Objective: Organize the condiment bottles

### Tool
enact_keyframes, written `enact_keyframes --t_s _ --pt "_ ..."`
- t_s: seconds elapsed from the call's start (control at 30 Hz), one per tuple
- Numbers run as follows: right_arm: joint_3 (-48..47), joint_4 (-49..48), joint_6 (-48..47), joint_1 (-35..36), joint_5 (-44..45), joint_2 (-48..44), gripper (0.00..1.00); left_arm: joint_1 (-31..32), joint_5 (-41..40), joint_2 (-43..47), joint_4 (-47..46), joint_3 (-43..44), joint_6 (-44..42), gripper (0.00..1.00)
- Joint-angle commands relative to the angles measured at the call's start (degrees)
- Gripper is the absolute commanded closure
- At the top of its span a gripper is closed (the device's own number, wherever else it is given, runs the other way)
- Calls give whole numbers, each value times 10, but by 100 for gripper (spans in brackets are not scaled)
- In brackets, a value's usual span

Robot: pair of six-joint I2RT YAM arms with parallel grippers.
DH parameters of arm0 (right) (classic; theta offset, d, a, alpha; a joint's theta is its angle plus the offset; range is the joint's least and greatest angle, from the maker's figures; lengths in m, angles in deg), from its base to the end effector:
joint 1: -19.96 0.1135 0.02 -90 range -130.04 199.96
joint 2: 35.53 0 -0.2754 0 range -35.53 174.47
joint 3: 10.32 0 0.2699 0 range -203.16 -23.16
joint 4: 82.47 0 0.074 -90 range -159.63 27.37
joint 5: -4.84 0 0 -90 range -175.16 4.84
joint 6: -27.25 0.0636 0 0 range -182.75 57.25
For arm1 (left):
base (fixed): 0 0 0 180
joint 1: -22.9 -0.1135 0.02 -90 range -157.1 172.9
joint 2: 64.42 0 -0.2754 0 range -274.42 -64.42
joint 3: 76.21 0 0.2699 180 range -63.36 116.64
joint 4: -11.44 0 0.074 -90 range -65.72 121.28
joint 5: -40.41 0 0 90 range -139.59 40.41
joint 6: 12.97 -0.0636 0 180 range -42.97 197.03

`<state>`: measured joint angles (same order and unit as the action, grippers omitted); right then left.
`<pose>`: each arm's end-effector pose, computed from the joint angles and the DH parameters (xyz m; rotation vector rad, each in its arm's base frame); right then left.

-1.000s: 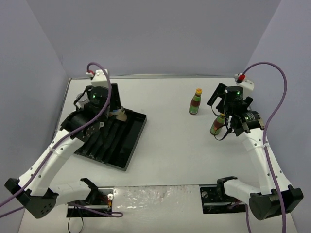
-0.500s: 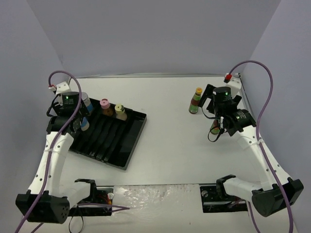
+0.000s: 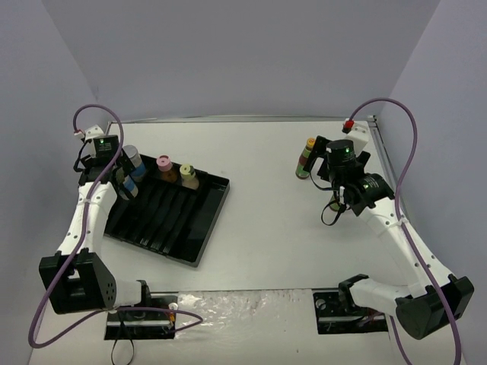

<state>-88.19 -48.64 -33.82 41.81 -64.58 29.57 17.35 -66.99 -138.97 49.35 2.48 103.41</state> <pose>0.2792 0.0879 0.3750 0.3550 1.8887 0.2486 0.3244 0.0506 0.3236 -0.7515 1.9952 0.1146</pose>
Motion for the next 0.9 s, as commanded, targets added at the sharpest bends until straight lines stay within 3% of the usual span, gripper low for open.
enact_keyframes --t_s 0.0,0.17,0.43,0.87 --pt "4 -42 0 7 15 -2 0 -7 -14 -9 -118 33 -6 100" --pt "16 -47 -6 10 15 -3 0 -13 -31 -20 -184 11 -18 100" --pt "19 -52 -9 11 17 -3 0 -22 -39 -54 -200 21 -24 100" --pt "18 -51 -14 11 17 -11 0 -36 -32 -75 -273 -45 -11 100"
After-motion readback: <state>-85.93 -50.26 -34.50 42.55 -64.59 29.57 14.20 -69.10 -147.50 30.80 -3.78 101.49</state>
